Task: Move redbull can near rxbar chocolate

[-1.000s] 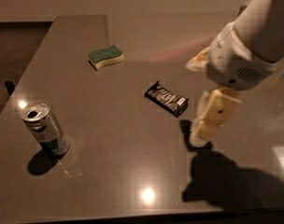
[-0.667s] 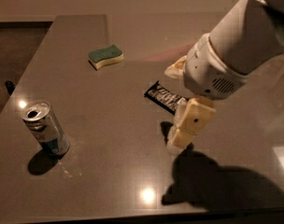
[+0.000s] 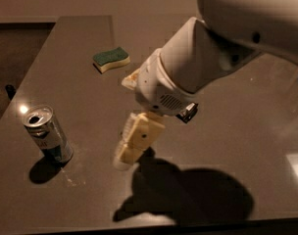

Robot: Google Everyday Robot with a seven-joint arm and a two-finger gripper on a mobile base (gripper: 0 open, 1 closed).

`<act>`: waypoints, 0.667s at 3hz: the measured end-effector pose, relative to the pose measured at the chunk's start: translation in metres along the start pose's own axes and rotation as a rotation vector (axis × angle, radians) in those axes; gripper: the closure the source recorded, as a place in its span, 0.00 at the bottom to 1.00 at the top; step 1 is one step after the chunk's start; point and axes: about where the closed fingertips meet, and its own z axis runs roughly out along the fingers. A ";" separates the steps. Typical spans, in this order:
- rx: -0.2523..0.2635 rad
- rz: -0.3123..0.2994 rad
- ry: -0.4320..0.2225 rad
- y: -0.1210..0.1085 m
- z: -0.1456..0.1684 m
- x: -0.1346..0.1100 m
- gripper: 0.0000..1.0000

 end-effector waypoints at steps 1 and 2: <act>-0.011 0.014 -0.072 0.004 0.026 -0.031 0.00; -0.028 0.031 -0.111 0.007 0.053 -0.057 0.00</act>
Offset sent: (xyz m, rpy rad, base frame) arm -0.0017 0.1289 -0.0211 0.1663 0.0907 -0.0083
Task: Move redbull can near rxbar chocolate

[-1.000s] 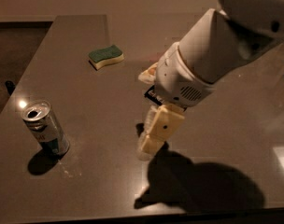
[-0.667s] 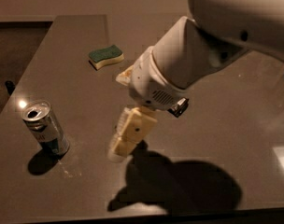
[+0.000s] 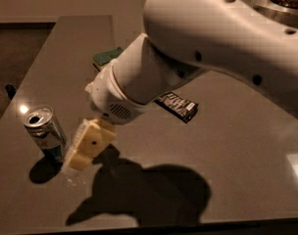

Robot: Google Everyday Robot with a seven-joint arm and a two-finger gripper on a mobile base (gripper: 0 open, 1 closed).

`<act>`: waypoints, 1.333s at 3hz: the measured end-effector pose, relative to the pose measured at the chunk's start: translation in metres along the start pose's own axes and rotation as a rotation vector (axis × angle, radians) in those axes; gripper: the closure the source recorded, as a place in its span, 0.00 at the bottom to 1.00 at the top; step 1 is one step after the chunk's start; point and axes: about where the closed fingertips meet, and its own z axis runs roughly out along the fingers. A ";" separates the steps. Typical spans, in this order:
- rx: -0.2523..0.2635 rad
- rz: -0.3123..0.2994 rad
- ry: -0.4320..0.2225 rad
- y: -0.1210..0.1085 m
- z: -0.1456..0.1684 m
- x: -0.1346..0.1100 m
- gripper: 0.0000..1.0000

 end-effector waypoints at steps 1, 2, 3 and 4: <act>-0.022 0.011 -0.033 0.003 0.030 -0.016 0.00; -0.038 0.015 -0.064 0.003 0.051 -0.029 0.11; -0.044 0.026 -0.092 -0.001 0.059 -0.038 0.30; -0.046 0.035 -0.119 -0.005 0.058 -0.046 0.53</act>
Offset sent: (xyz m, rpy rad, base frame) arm 0.0062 0.0836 -0.0254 0.1104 0.0598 0.0252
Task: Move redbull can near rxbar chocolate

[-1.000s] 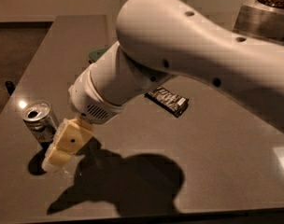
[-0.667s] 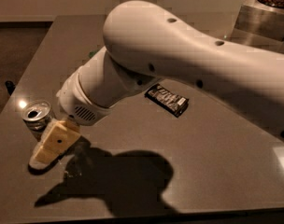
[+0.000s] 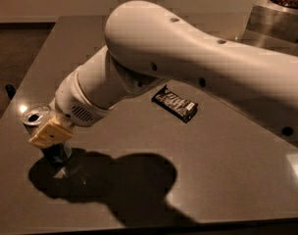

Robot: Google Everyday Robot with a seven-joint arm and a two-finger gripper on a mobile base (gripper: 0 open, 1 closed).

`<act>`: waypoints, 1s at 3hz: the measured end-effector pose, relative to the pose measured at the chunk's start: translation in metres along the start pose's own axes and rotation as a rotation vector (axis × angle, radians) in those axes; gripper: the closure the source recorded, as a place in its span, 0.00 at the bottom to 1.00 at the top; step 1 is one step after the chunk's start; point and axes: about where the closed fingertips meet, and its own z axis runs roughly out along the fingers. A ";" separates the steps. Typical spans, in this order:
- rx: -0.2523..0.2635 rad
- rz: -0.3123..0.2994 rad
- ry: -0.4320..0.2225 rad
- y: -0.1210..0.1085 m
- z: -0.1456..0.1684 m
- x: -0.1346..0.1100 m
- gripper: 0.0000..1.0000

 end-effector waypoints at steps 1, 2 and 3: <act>0.014 0.010 -0.023 -0.008 -0.011 -0.006 0.76; 0.056 0.028 -0.038 -0.024 -0.035 -0.006 0.98; 0.114 0.048 -0.038 -0.046 -0.064 0.004 1.00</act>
Offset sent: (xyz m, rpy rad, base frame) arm 0.0496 -0.0523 0.0405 0.0574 -0.0200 -0.1269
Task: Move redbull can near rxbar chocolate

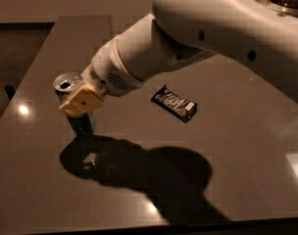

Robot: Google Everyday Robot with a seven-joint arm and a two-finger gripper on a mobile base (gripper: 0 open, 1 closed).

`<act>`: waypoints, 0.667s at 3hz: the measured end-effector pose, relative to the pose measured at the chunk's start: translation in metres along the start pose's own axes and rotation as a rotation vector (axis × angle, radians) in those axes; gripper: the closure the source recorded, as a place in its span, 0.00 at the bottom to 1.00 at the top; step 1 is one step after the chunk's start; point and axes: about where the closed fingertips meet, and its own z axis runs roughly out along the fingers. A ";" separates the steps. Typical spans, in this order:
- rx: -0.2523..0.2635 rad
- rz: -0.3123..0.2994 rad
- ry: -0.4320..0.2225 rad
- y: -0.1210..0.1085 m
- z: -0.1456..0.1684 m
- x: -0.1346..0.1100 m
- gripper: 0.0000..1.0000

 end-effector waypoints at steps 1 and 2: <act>0.064 0.023 -0.004 -0.029 -0.030 0.013 1.00; 0.131 0.051 -0.004 -0.062 -0.057 0.030 1.00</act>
Offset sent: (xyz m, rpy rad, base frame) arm 0.0788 -0.1061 0.0110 0.0056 -0.0449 -0.2013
